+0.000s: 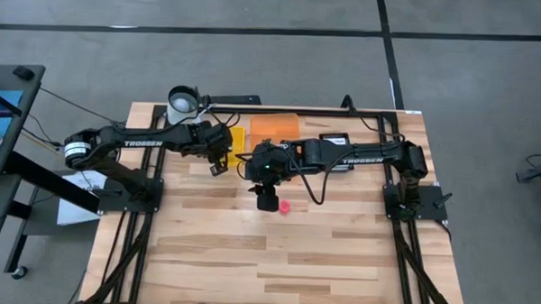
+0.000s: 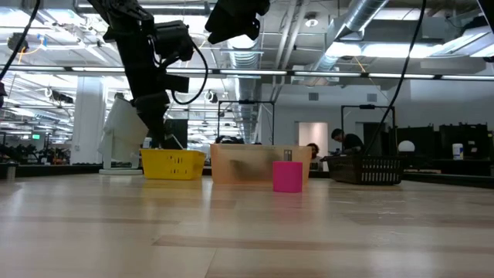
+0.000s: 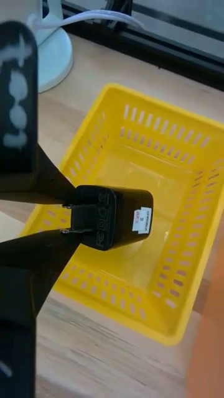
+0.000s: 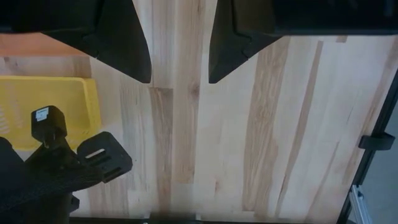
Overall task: Pick and place items into bin
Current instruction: Put the black charger adapter into the yellow bin, then put the pink charger adapter into the yellow bin
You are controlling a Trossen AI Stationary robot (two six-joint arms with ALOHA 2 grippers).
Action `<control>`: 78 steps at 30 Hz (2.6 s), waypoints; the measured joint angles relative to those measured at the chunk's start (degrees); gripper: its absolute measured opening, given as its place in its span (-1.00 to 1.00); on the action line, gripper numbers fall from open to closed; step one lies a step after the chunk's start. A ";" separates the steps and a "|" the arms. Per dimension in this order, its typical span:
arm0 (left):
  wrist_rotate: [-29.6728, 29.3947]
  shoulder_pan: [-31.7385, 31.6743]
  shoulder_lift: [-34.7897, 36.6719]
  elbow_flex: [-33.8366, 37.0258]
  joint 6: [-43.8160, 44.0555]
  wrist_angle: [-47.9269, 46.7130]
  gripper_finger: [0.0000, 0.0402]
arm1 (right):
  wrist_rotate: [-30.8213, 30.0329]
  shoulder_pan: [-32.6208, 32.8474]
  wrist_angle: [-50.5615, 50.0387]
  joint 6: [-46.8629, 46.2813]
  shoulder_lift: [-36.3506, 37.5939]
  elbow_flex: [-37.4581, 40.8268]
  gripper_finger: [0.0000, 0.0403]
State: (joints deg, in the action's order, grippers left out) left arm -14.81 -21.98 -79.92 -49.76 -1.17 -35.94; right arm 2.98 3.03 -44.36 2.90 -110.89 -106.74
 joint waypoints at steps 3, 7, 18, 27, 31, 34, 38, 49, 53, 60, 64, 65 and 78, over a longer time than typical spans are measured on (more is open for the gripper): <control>-0.02 0.00 0.00 0.00 -0.72 -0.01 -0.60 | 0.00 0.00 0.00 0.02 0.00 0.00 -0.23; -0.11 0.00 0.02 0.00 -0.70 0.42 -0.43 | 0.00 0.00 0.00 0.04 0.00 0.00 -0.23; -0.85 0.02 0.02 0.00 3.11 -1.06 -0.26 | 0.00 0.00 -0.21 0.07 0.00 0.00 -0.23; -2.68 0.35 2.38 0.02 15.22 -9.52 -0.25 | 0.17 1.16 -10.50 -0.95 0.00 0.00 -0.23; -2.82 1.99 7.98 0.02 17.77 -9.50 -0.25 | 0.17 2.91 -20.50 -1.32 0.00 0.00 -0.23; -2.96 3.69 13.58 0.02 19.93 -8.42 -0.25 | 0.22 4.40 -26.74 -3.81 0.00 0.00 -0.23; -2.99 6.84 21.73 0.02 22.04 -4.96 -0.25 | 0.17 7.14 -30.26 -8.43 0.00 0.00 -0.23; -8.35 17.05 39.16 0.02 28.38 2.53 -0.25 | -9.75 15.33 -34.62 -22.46 0.34 0.06 -0.33; -9.63 19.73 42.92 0.02 27.92 2.92 -0.25 | -11.60 16.20 -35.39 -25.29 2.21 1.91 -0.34; -10.95 22.55 44.74 0.02 27.17 2.90 -0.25 | -36.40 20.89 -37.55 -44.05 15.73 14.39 -0.32; -11.45 23.49 44.66 0.02 26.97 2.76 -0.25 | -53.11 27.61 -32.28 -58.28 27.52 22.96 -0.33; -11.45 23.65 44.68 0.02 26.97 2.75 -0.25 | -56.70 29.73 -29.93 -60.17 30.34 25.26 -0.33; -11.52 24.61 44.68 0.02 27.36 2.37 -0.25 | -77.72 42.67 -2.66 -69.88 46.47 58.49 -0.31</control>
State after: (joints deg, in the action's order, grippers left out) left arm -26.33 2.63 -35.24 -49.74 26.19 -33.56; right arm -74.73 45.70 -47.02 -66.99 -64.43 -48.25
